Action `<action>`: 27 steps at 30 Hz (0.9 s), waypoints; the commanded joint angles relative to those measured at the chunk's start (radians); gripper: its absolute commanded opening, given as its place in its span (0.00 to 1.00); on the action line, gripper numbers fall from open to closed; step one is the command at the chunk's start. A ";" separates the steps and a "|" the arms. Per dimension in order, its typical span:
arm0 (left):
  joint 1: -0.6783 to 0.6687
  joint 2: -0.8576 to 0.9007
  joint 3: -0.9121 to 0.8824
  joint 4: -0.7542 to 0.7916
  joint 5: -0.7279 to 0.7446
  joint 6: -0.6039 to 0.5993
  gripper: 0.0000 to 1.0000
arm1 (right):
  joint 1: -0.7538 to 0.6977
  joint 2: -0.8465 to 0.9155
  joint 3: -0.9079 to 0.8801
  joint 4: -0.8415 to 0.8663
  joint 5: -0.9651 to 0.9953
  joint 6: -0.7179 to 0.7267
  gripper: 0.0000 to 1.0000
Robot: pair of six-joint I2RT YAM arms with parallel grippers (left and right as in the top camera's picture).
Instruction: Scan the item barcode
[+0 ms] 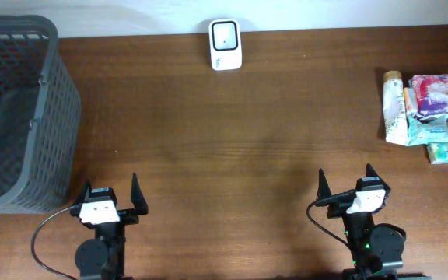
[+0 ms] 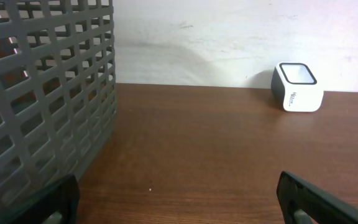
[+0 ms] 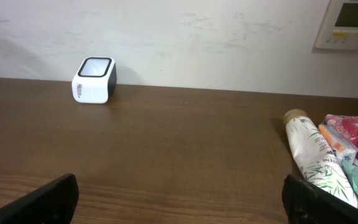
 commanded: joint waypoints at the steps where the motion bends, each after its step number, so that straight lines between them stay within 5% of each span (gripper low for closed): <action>1: -0.006 -0.008 -0.006 -0.003 0.012 0.034 0.99 | -0.005 -0.008 -0.009 -0.002 0.009 0.001 0.98; 27: -0.006 -0.008 -0.006 -0.005 0.037 0.034 0.99 | -0.005 -0.008 -0.009 -0.002 0.009 0.001 0.99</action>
